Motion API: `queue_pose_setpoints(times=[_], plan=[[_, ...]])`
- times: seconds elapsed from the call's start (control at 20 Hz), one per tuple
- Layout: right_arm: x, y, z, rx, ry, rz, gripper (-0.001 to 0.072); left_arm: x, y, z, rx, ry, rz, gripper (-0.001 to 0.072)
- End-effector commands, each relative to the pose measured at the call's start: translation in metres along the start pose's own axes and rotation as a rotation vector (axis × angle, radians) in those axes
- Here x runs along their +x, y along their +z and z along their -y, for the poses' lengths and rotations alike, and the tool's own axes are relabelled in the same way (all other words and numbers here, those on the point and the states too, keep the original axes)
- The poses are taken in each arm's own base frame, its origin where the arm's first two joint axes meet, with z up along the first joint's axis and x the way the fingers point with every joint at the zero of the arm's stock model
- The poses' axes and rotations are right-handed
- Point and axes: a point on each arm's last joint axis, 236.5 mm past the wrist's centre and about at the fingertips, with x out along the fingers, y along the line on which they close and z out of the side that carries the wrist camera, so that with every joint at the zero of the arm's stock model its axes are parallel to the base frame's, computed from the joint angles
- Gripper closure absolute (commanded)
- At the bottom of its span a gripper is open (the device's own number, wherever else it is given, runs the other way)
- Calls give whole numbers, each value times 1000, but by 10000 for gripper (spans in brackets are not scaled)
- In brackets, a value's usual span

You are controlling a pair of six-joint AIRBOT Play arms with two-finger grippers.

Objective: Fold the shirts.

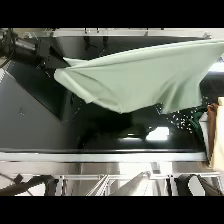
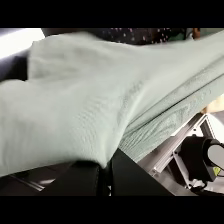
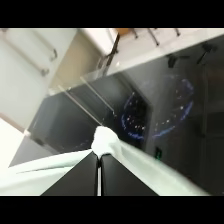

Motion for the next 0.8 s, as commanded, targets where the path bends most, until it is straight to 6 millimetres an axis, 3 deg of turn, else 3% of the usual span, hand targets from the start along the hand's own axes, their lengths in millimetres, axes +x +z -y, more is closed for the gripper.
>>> queue_pose_setpoints(times=[0.0, 0.1, 0.2, 0.25, 0.3, 0.35, 0.4, 0.55, 0.65, 0.75], plan=[[16, -32, 3, -1, 14, -123, 695, 7, -28, 4, 11, 3, -16, 695], [44, -77, 30, 58, -9, -264, 695, 28, -38, -10, -21, -4, -32, 695], [79, -125, 69, 130, -58, -372, 693, 55, -42, -36, -75, 4, -30, 694], [96, -149, 93, 138, -96, -421, 571, 68, -41, -54, -113, 16, -21, 595], [110, -173, 120, 140, -144, -487, 173, 79, -41, -75, -149, 30, -17, 350], [116, -194, 142, 160, -177, -548, 76, 85, -42, -95, -189, 45, -21, 163], [118, -212, 163, 184, -207, -609, 76, 86, -46, -115, -234, 59, -33, -8], [105, -234, 208, 273, -267, -687, 77, 75, -71, -159, -404, 38, -112, -5], [95, -234, 231, 281, -308, -691, 77, 76, -99, -165, -511, -7, -184, -5], [93, -239, 244, 287, -337, -696, 77, 89, -135, -157, -576, -43, -269, -5]])
